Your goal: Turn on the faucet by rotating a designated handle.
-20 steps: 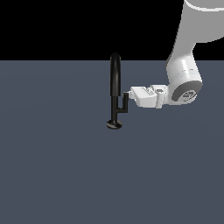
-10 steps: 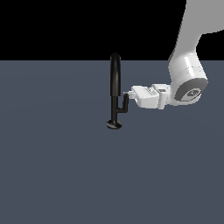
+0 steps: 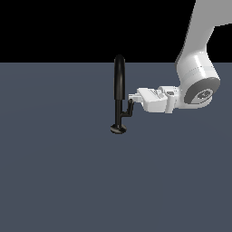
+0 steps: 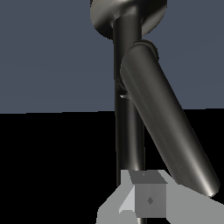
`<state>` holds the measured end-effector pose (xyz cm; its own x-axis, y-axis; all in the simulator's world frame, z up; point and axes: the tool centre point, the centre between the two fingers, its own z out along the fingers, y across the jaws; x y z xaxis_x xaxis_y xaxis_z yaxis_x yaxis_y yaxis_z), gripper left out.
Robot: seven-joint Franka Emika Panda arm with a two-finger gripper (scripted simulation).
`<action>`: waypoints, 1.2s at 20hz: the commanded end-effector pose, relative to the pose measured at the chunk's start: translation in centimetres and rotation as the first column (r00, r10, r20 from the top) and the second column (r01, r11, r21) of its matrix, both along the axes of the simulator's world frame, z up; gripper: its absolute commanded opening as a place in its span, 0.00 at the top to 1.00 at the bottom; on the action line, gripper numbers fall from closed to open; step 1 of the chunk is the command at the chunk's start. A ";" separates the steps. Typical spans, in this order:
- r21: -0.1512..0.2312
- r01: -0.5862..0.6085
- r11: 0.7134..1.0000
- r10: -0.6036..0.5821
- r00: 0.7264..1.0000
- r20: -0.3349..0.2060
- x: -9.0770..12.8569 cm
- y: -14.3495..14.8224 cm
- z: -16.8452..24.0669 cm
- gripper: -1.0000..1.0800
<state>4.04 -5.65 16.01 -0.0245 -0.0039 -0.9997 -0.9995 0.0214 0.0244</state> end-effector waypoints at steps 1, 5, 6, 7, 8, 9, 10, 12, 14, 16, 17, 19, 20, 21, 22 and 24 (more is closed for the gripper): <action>0.002 -0.002 1.000 0.002 1.000 -0.006 -0.9 0.0 -0.5 1.00; 0.003 -0.003 1.000 0.003 1.000 -0.007 -2.3 0.0 -1.0 1.00; 0.003 -0.003 1.000 0.003 1.000 -0.007 -2.6 0.0 -1.2 1.00; 0.003 -0.004 1.000 0.004 1.000 -0.008 -3.0 0.0 -1.3 1.00; 0.003 -0.004 1.000 0.004 1.000 -0.008 -3.3 0.0 -1.4 1.00; 0.004 -0.004 1.000 0.004 1.000 -0.009 -3.7 0.1 -1.6 1.00; 0.004 -0.004 1.000 0.004 1.000 -0.009 -4.1 0.0 -1.7 1.00; 0.004 -0.005 1.000 0.005 1.000 -0.010 -4.8 0.1 -2.1 1.00; 0.005 -0.005 1.000 0.005 1.000 -0.010 -5.2 0.1 -2.2 1.00; 0.001 -0.004 1.000 0.004 1.000 0.008 -4.5 0.1 -1.9 1.00; 0.002 -0.004 1.000 0.004 1.000 0.006 -4.8 0.1 -2.5 1.00; 0.003 -0.005 1.000 0.005 1.000 0.002 -5.4 0.1 -3.8 1.00; 0.003 -0.005 1.000 0.005 1.000 0.000 -5.7 0.1 -4.5 1.00; 0.003 -0.005 1.000 0.005 1.000 -0.002 -6.0 0.1 -5.2 1.00; 0.004 -0.005 1.000 0.005 1.000 -0.004 -6.3 0.1 -5.8 1.00; 0.004 -0.005 1.000 0.005 1.000 -0.009 -6.9 0.1 -7.1 1.00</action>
